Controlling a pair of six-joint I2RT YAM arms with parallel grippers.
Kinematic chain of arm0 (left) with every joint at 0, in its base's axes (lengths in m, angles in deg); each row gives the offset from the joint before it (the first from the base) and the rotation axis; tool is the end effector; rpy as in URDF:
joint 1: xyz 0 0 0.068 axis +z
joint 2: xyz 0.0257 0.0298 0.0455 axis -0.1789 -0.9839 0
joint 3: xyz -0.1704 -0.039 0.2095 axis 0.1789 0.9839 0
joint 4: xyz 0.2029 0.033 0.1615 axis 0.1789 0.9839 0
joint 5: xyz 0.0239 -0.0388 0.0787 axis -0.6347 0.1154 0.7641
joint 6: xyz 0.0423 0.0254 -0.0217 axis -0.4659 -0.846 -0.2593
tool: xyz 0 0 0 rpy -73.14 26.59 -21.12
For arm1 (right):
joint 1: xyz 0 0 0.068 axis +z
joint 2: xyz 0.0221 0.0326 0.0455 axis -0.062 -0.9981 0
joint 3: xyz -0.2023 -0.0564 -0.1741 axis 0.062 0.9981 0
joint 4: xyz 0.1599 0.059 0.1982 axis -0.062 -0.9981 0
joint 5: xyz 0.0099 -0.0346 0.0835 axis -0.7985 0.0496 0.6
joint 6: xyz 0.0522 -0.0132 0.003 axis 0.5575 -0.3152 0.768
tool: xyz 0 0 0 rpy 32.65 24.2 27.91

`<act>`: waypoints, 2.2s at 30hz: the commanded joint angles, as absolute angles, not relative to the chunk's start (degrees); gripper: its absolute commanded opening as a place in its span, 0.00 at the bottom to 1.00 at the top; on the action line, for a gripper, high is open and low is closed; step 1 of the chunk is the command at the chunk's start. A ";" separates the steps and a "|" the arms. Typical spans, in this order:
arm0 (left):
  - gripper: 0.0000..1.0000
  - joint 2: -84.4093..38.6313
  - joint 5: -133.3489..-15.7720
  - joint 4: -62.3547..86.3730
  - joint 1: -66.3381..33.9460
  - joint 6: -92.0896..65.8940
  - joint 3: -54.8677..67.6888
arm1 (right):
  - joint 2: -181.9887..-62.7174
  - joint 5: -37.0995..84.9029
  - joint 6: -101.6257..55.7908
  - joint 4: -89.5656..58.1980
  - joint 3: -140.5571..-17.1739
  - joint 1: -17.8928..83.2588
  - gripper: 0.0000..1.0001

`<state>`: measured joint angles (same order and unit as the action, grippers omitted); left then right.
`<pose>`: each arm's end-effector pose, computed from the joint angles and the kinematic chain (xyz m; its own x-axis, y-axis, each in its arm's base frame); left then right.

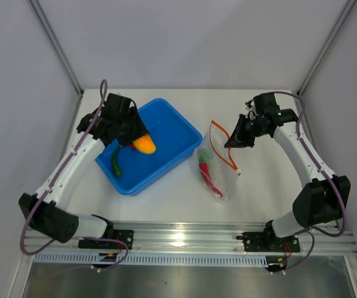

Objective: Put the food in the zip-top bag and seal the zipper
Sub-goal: Pick up the fake fruit from the bin, then place the fake fruit in the zipper food storage bag.

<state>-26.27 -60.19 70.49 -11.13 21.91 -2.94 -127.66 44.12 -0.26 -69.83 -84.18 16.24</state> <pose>0.2576 -0.0972 0.3559 -0.7364 -0.4869 -0.4697 -0.3352 0.8657 -0.3718 0.2943 0.0832 0.3219 -0.9439 0.2334 -0.2335 0.0500 0.8002 0.5976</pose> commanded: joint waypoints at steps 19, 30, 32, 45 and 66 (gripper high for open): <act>0.01 -32.90 -81.52 67.09 -30.65 11.28 -31.25 | -117.65 37.62 0.32 -67.82 -82.42 23.68 0.00; 0.06 -42.22 -76.41 75.45 -36.54 9.95 -40.59 | -115.89 37.35 1.64 -68.00 -83.83 24.82 0.00; 0.06 -45.82 -73.79 80.35 -36.80 10.39 -44.81 | -115.54 37.18 1.82 -68.09 -83.74 25.00 0.00; 0.09 -51.72 -73.24 80.03 -39.27 10.48 -45.87 | -115.63 37.18 2.17 -68.26 -83.56 25.79 0.00; 0.07 -57.87 -71.22 79.33 -39.35 10.83 -45.44 | -115.80 37.97 3.49 -67.74 -83.30 26.41 0.00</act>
